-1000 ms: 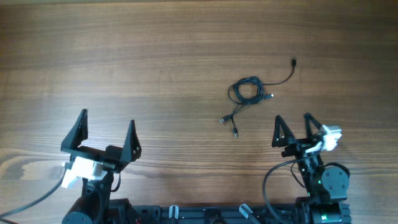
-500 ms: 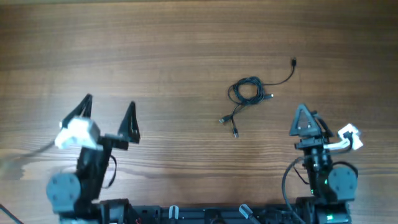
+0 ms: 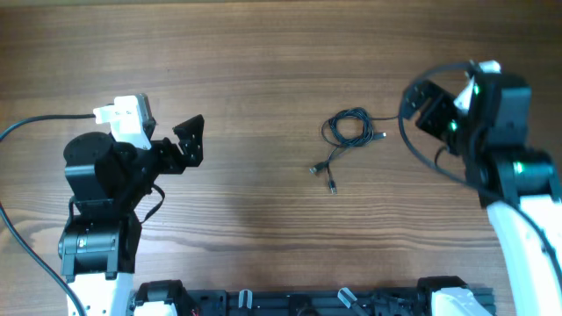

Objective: Untangle cables
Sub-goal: 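Reach the right gripper to the black cable coil and grasp it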

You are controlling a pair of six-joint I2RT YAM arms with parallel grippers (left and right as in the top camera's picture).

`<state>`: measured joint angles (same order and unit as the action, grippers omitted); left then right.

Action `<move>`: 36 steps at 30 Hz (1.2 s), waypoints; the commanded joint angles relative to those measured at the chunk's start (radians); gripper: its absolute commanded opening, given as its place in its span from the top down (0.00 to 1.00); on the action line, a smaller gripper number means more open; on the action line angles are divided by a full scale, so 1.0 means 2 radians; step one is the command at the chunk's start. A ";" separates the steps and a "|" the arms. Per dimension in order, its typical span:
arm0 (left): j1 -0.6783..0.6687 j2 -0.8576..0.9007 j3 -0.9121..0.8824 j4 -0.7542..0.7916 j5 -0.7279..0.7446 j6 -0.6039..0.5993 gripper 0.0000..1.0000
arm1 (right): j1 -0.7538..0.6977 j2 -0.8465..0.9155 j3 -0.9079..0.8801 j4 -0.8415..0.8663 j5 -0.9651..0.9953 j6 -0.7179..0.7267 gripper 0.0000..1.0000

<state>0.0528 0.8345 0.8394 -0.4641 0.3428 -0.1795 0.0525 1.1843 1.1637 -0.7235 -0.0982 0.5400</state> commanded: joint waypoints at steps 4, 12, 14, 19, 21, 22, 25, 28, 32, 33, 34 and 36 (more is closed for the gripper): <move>-0.003 0.020 0.013 -0.012 0.010 -0.010 0.00 | 0.000 0.148 0.011 0.028 -0.090 -0.052 0.17; -0.003 0.055 0.012 -0.015 0.057 -0.010 0.00 | 0.001 0.268 0.011 0.044 -0.094 -0.126 0.19; -0.003 0.067 0.012 -0.016 0.057 -0.014 0.00 | 0.001 0.294 0.011 0.055 -0.094 -0.126 0.19; -0.003 0.106 0.012 -0.016 0.057 -0.073 0.00 | 0.005 0.346 0.010 0.097 -0.100 -0.126 0.28; -0.003 0.116 0.012 -0.015 0.057 -0.094 0.00 | 0.008 0.357 0.010 0.106 -0.111 -0.126 0.32; -0.003 0.121 0.012 -0.015 0.057 -0.101 0.00 | 0.011 0.362 0.010 0.112 -0.113 -0.126 0.36; -0.003 0.126 0.012 -0.015 0.057 -0.102 0.00 | 0.021 0.372 0.010 0.121 -0.112 -0.125 0.40; -0.003 0.126 0.012 -0.016 0.058 -0.102 0.00 | 0.033 0.378 0.005 0.132 -0.112 -0.124 0.40; -0.003 0.126 0.012 -0.029 0.060 -0.102 0.00 | 0.047 0.383 -0.006 0.151 -0.083 -0.124 0.55; -0.003 0.126 0.012 -0.031 0.060 -0.102 0.00 | 0.049 0.383 -0.006 0.151 -0.080 -0.124 0.64; -0.003 0.126 0.012 -0.035 0.060 -0.102 0.00 | 0.051 0.383 -0.006 0.150 -0.080 -0.124 0.73; -0.003 0.126 0.012 -0.042 0.060 -0.102 0.00 | 0.051 0.383 -0.006 0.145 -0.092 -0.104 0.93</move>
<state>0.0528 1.0836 0.8429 -0.5331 0.4442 -0.3740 0.1444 1.9224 1.1656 -0.4248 -0.2768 0.2928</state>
